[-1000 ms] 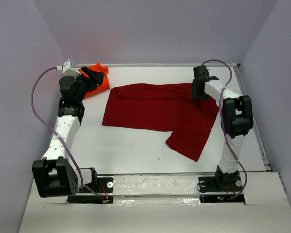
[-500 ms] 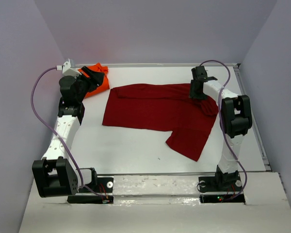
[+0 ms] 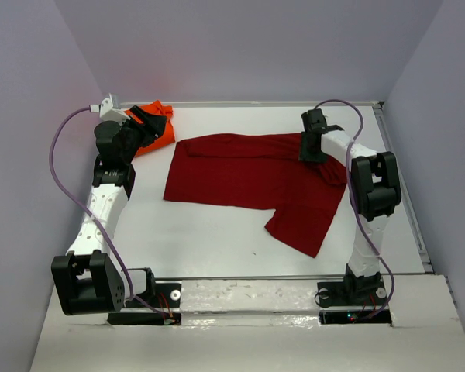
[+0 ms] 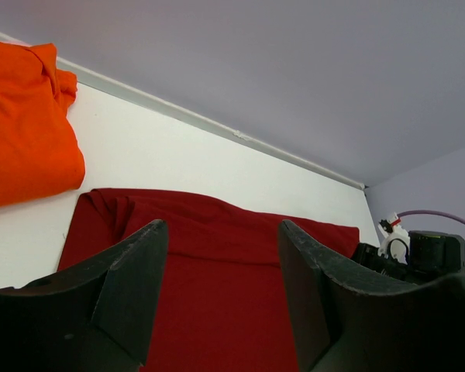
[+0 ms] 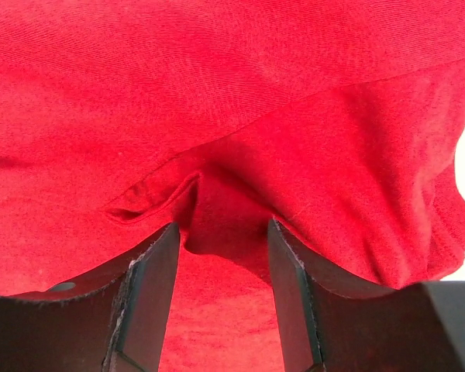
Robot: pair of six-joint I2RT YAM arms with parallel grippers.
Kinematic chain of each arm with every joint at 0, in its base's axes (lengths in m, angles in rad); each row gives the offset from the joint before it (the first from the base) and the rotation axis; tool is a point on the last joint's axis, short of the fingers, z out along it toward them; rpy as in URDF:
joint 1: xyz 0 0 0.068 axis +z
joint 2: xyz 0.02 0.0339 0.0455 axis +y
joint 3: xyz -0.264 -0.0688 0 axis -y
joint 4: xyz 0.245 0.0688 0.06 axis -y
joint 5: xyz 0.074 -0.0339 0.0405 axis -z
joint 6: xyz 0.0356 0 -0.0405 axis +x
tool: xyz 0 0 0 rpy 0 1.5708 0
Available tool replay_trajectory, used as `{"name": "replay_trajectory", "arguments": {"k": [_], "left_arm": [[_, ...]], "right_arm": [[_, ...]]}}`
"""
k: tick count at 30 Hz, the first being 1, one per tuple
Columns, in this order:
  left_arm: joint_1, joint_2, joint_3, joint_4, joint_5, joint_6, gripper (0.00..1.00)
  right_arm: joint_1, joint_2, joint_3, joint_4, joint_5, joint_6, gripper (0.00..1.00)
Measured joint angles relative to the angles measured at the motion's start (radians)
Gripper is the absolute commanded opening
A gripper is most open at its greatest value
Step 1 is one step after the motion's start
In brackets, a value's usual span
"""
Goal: Fold and stack the t-shirts
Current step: Fold the flattened tshirt in 1/3 of the way
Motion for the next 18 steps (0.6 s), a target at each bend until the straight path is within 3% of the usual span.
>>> {"name": "replay_trajectory", "arguments": {"k": [7, 13, 18], "left_arm": [[0.0, 0.0, 0.0, 0.0, 0.0, 0.0, 0.68], [0.0, 0.0, 0.0, 0.0, 0.0, 0.0, 0.68], [0.0, 0.0, 0.0, 0.0, 0.0, 0.0, 0.68]], "right_arm": [[0.006, 0.0, 0.0, 0.001, 0.0, 0.0, 0.51], [0.006, 0.0, 0.0, 0.0, 0.002, 0.0, 0.38], [0.006, 0.0, 0.0, 0.0, 0.002, -0.001, 0.37]]}}
